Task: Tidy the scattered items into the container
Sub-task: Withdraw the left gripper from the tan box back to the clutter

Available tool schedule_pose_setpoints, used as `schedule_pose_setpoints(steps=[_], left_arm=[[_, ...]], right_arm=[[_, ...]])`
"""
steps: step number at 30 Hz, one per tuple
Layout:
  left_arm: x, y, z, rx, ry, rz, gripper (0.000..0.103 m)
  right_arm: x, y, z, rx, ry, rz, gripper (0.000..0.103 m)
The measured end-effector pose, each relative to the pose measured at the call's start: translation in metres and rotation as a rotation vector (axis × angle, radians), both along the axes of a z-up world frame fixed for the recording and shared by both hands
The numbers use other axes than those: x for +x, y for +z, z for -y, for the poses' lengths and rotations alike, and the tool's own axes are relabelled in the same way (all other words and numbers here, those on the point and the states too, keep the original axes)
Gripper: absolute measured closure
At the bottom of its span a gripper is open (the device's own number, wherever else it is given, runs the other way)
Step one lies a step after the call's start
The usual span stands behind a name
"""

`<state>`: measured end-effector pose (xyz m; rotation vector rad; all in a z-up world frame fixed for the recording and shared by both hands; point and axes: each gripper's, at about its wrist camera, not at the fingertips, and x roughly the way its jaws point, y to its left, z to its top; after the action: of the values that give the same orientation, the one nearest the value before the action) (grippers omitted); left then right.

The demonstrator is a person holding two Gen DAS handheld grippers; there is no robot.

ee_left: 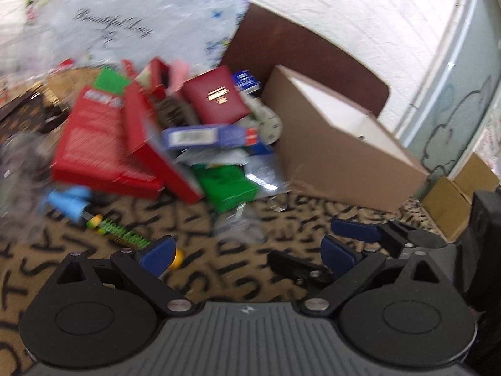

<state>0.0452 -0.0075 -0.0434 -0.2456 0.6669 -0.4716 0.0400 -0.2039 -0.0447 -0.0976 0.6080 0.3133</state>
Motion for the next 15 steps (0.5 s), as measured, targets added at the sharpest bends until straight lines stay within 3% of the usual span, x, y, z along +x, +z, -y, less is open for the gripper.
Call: schedule_pose_setpoints(steps=[12, 15], left_arm=[[0.016, -0.012, -0.041, -0.007, 0.125, -0.023, 0.002], [0.021, -0.016, -0.051, -0.013, 0.146, -0.049, 0.002]], right_arm=[[0.01, -0.015, -0.015, -0.007, 0.01, -0.045, 0.011], [0.012, -0.015, -0.02, -0.008, 0.042, -0.042, 0.023]])
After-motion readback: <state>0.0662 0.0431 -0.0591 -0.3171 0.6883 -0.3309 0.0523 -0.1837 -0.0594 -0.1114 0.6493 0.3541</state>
